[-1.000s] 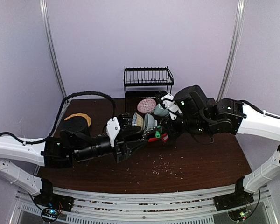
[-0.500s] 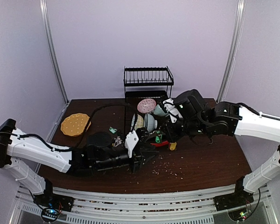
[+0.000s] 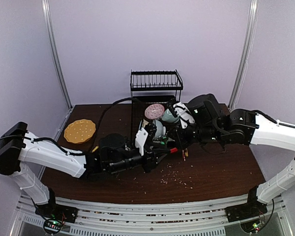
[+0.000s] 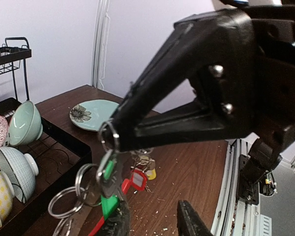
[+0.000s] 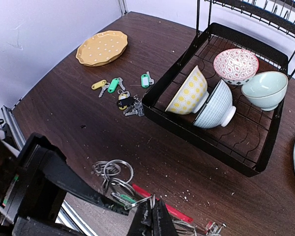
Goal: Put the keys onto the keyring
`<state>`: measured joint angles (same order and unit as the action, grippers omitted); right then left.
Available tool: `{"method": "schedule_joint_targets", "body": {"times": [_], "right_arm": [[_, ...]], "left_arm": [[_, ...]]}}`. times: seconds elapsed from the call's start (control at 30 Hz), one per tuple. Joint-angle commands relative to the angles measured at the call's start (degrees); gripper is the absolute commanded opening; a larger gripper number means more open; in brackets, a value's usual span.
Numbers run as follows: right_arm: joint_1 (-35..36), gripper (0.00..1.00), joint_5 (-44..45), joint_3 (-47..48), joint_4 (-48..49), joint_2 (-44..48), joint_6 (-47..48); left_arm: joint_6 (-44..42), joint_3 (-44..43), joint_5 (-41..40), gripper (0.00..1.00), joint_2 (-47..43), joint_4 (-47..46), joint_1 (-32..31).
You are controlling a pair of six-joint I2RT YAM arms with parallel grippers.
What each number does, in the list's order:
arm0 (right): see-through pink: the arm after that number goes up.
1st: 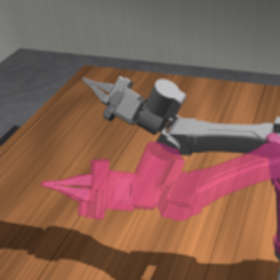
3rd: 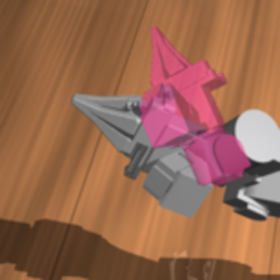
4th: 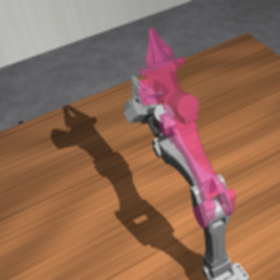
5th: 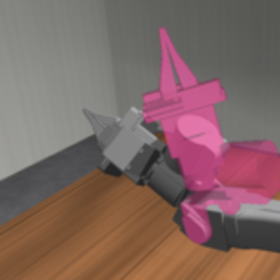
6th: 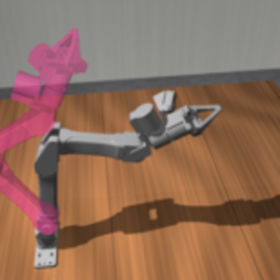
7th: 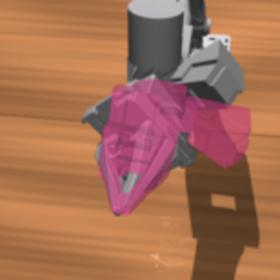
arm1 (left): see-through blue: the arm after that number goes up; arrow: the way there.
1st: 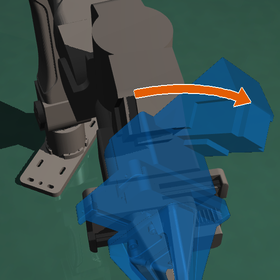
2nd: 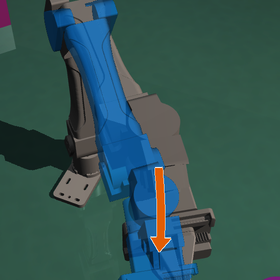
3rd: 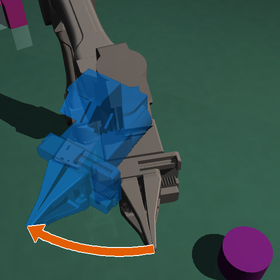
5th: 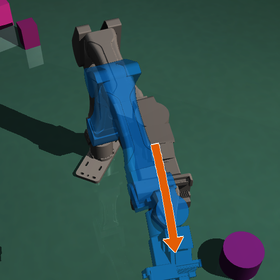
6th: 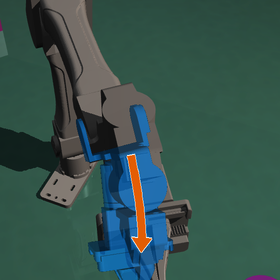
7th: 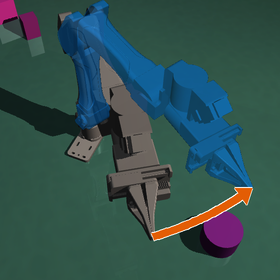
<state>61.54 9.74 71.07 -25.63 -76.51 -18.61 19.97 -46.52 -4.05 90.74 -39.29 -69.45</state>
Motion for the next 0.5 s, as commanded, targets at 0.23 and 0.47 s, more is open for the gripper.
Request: {"method": "schedule_joint_targets", "body": {"times": [0.23,0.47], "right_arm": [[0.7,0.0,0.1,-0.3,2.7,2.5,0.9],[0.6,0.0,0.0,-0.4,2.7,2.4,1.2]], "left_arm": [[2.7,1.3,0.6,0.37,1.2,-2.6,1.9],[1.3,1.5,-0.2,0.46,0.4,-1.7,2.3]]}}
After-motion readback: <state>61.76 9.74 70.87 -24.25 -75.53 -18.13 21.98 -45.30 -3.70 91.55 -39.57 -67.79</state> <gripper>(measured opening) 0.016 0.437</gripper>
